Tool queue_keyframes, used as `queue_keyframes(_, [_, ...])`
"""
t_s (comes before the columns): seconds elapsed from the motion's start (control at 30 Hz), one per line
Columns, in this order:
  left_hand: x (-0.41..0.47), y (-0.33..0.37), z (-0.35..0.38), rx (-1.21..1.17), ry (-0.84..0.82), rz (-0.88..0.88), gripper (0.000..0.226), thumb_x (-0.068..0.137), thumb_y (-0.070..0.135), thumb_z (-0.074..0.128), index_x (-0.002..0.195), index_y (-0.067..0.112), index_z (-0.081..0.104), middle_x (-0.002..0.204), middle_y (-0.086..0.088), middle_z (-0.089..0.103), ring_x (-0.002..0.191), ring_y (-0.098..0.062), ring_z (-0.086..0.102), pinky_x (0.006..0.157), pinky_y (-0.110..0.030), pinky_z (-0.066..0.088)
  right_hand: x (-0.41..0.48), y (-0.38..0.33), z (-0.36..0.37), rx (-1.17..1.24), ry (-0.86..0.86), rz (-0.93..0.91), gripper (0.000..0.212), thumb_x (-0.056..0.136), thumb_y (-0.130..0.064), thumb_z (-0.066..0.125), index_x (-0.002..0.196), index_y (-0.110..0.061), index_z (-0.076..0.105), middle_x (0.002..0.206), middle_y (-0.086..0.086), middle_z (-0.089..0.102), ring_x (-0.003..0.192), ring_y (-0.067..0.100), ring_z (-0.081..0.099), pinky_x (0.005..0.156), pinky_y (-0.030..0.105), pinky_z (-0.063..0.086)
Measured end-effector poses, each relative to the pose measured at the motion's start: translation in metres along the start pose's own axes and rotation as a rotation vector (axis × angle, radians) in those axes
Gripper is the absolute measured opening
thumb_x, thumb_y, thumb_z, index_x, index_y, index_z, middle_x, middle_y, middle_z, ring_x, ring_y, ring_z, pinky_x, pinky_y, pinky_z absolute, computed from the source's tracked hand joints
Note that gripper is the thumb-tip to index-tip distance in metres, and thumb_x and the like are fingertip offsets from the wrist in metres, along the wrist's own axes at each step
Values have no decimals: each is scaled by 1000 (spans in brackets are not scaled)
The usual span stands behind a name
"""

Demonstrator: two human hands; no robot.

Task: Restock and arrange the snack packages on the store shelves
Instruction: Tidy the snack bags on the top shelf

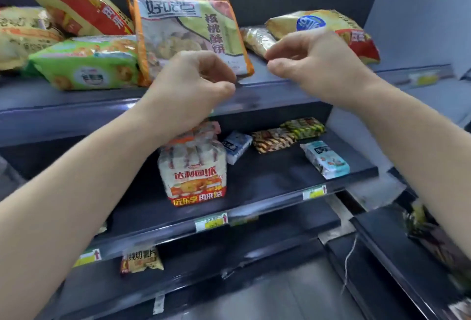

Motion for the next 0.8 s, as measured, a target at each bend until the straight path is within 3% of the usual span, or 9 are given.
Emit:
queue_keyframes(0.13, [-6,12,36,-7,-80,-3,10,85,18,64,93,19,70,70,16,58,51,14,50,52,2,35,-20,28,-26,-6,19,76,15,88,-22,62,100,-20,70,91,-8,66,79,-3,57,68,0,39])
queue_keyframes(0.23, [-6,26,64,-17,-126,-4,8,85,19,64,90,22,69,70,16,58,61,6,53,57,-2,37,-34,49,-44,-25,2,101,13,89,-23,62,99,-21,70,86,-13,63,79,-2,56,68,0,40])
queue_keyframes(0.4, [-2,45,117,-23,-204,-49,6,86,20,64,88,24,68,72,15,60,66,1,54,64,-11,42,-55,93,-62,2,-62,145,10,89,-24,63,97,-25,69,94,-6,67,92,10,62,85,26,50])
queue_keyframes(0.53, [-5,58,165,16,-253,-103,9,86,21,64,93,22,69,75,15,61,73,-2,57,70,-18,46,-65,124,-61,-3,-182,147,12,88,-24,64,97,-24,70,97,-4,70,93,12,64,90,34,51])
queue_keyframes(0.67, [1,66,187,23,-221,-149,10,86,20,63,94,21,68,75,15,61,71,-3,58,57,-13,43,-60,151,-73,8,-214,102,13,87,-25,65,98,-23,71,96,-6,70,90,9,65,86,29,52])
queue_keyframes(0.8, [26,92,180,17,-107,-137,9,88,20,62,94,23,67,78,15,63,73,1,60,57,-4,43,-44,167,-104,61,-149,34,11,88,-24,64,98,-23,70,90,-10,69,82,1,63,69,9,47])
Point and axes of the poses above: each hand's wrist, its own x-axis towards the middle knuckle, its own z-axis out of the palm, y = z × x, the point moved 9 cm from there along x, towards the middle knuckle
